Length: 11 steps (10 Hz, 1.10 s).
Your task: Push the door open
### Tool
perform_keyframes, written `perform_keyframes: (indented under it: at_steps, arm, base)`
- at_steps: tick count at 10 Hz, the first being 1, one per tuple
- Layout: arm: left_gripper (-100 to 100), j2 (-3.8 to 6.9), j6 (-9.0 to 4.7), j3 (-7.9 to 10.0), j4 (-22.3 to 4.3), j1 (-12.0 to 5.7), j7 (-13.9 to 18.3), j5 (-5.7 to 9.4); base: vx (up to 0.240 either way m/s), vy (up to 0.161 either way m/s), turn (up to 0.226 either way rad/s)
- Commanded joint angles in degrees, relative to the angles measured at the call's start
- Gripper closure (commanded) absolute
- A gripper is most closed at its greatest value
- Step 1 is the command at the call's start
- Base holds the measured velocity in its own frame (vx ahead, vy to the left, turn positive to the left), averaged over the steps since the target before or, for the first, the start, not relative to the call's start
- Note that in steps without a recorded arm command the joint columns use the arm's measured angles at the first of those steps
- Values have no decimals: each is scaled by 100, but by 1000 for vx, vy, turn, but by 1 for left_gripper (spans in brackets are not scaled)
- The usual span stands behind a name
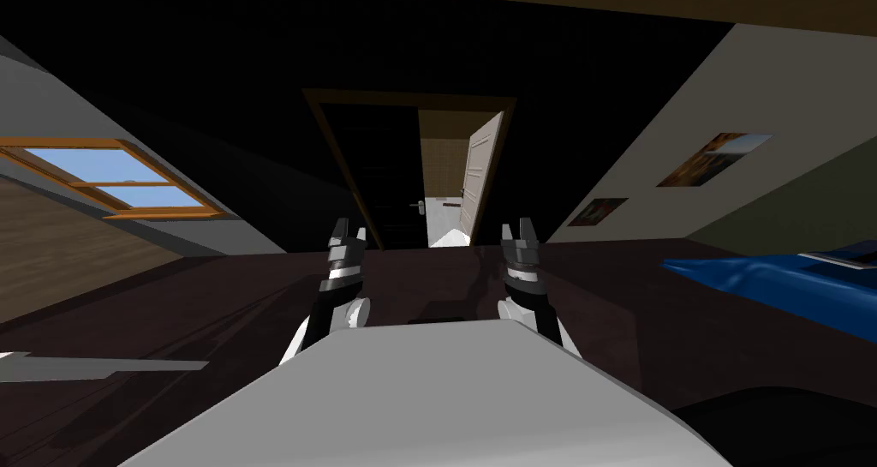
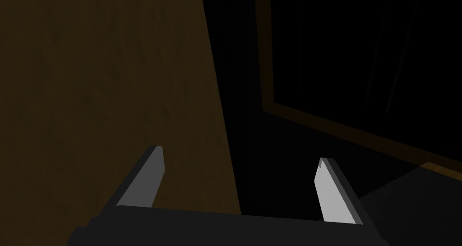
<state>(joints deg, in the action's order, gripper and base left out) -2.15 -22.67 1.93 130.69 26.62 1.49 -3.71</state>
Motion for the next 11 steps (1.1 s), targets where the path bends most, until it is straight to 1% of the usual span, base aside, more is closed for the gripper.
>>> perform_keyframes:
  at_steps: [1,3,4,8,11]
  arm:
    - [-100,73,-18,15,-209,-108,26,14]
    - [-100,126,-33,27,-375,-194,46,25]
    - [-100,180,-48,39,-543,-281,67,36]
    - [-100,319,-90,73,-1022,-530,125,67]
    - [-100,437,-129,104,-1464,-759,179,96]
  base:
    - [144,41,-14]
    - [63,-16,-25]
    - [65,-30,-20]
    - [77,-8,-21]
    - [94,-6,-23]
